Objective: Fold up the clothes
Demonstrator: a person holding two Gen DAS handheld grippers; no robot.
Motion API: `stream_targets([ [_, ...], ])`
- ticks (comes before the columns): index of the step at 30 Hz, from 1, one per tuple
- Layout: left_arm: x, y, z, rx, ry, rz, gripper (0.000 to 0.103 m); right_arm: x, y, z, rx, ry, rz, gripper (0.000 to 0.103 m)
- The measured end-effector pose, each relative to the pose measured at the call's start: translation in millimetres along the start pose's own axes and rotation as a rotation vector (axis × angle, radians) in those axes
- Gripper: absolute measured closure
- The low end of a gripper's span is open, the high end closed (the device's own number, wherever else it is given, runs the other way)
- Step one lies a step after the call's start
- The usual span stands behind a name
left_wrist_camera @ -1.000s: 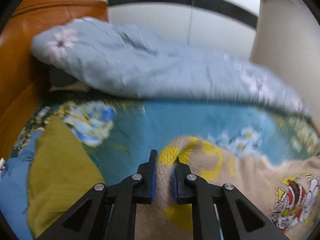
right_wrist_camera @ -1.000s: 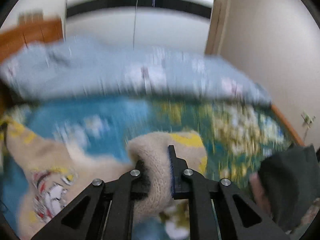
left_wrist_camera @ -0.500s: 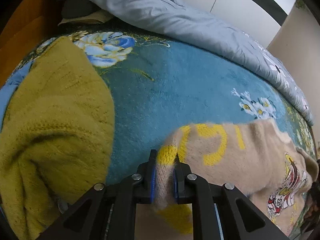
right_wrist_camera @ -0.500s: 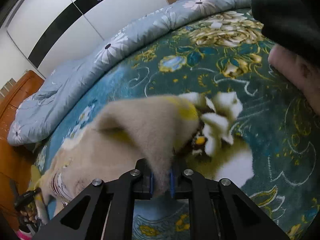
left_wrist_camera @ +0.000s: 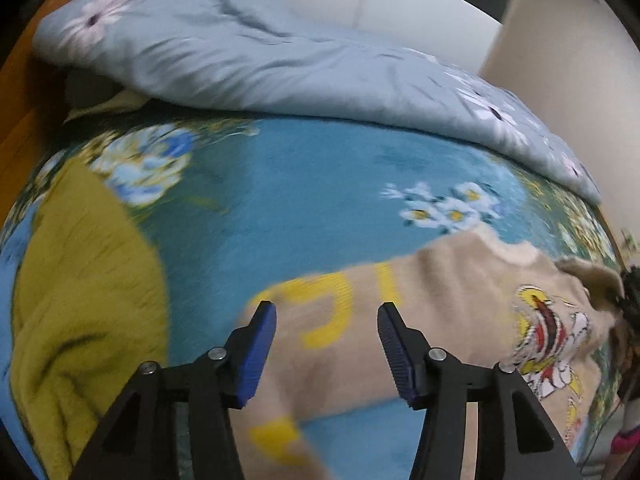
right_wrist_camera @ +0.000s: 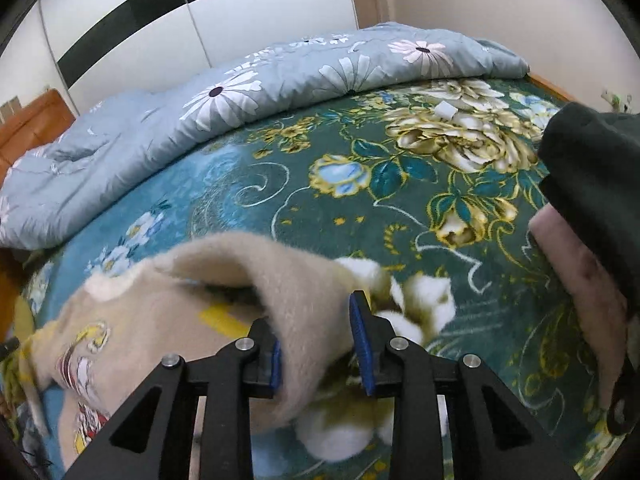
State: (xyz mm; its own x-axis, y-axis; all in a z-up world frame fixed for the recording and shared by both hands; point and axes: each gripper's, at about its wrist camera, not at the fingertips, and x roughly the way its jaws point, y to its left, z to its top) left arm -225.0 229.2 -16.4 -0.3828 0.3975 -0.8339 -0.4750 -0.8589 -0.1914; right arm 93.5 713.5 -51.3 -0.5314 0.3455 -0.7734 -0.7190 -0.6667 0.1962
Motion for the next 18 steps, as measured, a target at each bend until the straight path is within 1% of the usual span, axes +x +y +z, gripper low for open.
stream_targets([
  [3,14.1,-24.8,9.3,0.050,0.022,-0.037,0.046,2.5,-18.1,-0.8,0.070,-0.005,-0.018,0.073],
  [5,31.4,-40.1,12.5,0.077,0.055,-0.057,0.046,3.7,-29.9,-2.0,0.114,-0.008,-0.031,0.072],
  [7,44.9,-51.7,14.9,0.095,0.081,-0.076,0.046,1.1,-38.9,-9.3,0.145,-0.013,-0.051,0.067],
  [8,51.7,-56.7,16.6,0.102,0.093,-0.089,0.046,-1.4,-44.1,-15.4,0.178,-0.018,-0.053,0.062],
  [9,59.1,-61.0,19.5,0.106,0.106,-0.106,0.046,-3.3,-49.4,-21.4,0.211,-0.021,-0.050,0.060],
  [10,65.8,-64.9,22.9,0.110,0.117,-0.118,0.046,-3.1,-55.0,-27.3,0.248,-0.012,-0.034,0.059],
  [12,76.9,-71.1,29.9,0.123,0.126,-0.117,0.046,-4.7,-65.4,-39.8,0.314,0.001,-0.012,0.059],
  [15,92.1,-73.8,39.8,0.122,0.126,-0.115,0.046,-18.2,-71.5,-50.0,0.362,-0.039,0.000,0.059],
  [16,98.0,-73.6,42.0,0.112,0.131,-0.132,0.046,-22.4,-73.1,-52.7,0.376,-0.047,0.008,0.059],
  [17,104.2,-73.2,43.7,0.100,0.140,-0.154,0.046,-25.0,-71.8,-54.3,0.372,-0.034,0.024,0.059],
  [18,110.5,-73.5,45.3,0.090,0.148,-0.172,0.046,-30.8,-67.2,-55.4,0.353,-0.046,0.048,0.059],
])
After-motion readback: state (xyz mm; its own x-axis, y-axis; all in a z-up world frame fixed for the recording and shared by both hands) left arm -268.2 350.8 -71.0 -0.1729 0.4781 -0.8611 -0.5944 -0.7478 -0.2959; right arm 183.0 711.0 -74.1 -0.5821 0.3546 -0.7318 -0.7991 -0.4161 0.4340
